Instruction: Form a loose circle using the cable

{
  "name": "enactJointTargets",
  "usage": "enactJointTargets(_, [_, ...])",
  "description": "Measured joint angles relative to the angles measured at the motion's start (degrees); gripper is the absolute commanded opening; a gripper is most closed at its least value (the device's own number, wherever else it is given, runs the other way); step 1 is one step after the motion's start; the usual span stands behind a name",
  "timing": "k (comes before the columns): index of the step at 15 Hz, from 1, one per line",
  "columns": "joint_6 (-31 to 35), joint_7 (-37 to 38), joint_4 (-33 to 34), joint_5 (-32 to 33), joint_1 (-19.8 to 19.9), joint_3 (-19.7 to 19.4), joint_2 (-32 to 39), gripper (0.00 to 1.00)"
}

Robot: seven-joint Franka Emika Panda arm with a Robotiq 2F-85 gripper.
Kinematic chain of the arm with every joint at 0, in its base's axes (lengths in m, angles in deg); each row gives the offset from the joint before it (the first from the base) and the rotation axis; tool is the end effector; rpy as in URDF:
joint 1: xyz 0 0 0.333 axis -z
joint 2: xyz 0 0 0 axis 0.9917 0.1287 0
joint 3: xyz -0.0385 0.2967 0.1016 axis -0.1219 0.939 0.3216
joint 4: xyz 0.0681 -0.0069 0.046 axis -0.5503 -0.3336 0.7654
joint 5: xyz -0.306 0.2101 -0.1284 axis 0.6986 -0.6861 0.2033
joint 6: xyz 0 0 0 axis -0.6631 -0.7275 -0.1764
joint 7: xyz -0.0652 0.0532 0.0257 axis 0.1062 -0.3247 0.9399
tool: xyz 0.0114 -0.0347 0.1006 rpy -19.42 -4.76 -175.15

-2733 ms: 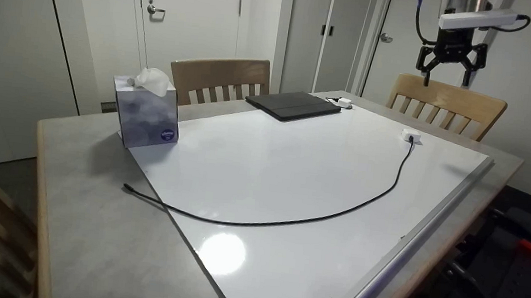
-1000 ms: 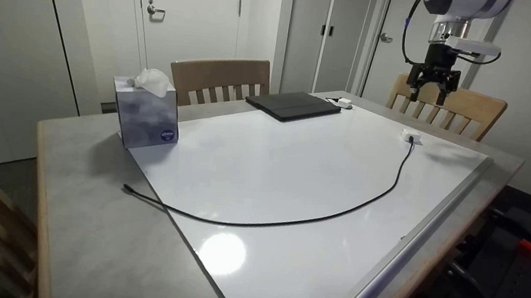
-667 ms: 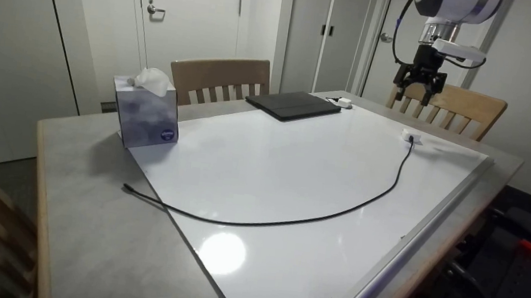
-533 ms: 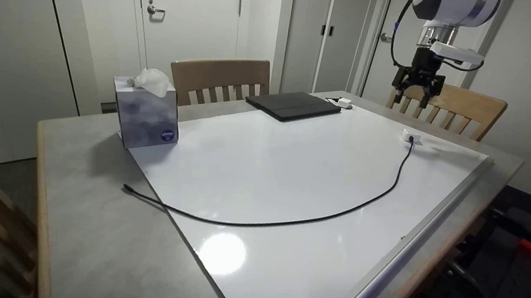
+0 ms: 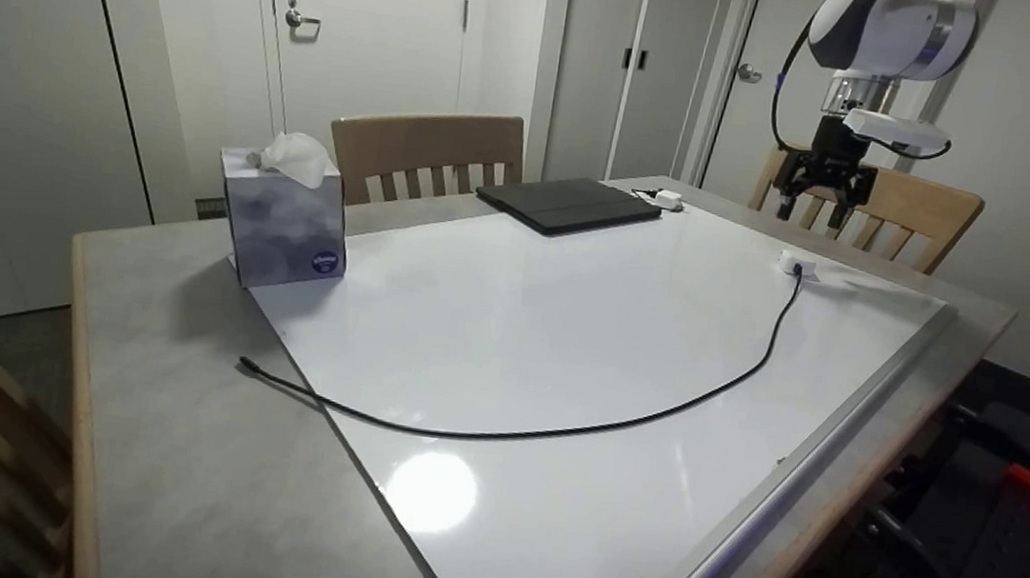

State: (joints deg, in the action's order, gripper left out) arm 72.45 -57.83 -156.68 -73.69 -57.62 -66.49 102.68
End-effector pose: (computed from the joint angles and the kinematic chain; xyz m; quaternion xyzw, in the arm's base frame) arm 0.4999 -0.3724 0.2110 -0.9609 0.2724 0.0361 0.0331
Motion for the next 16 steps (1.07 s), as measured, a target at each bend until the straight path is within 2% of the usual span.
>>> enactJointTargets(16, [0.3, -0.4, -0.5, 0.1, 1.3, 0.5, 2.6, 1.0])
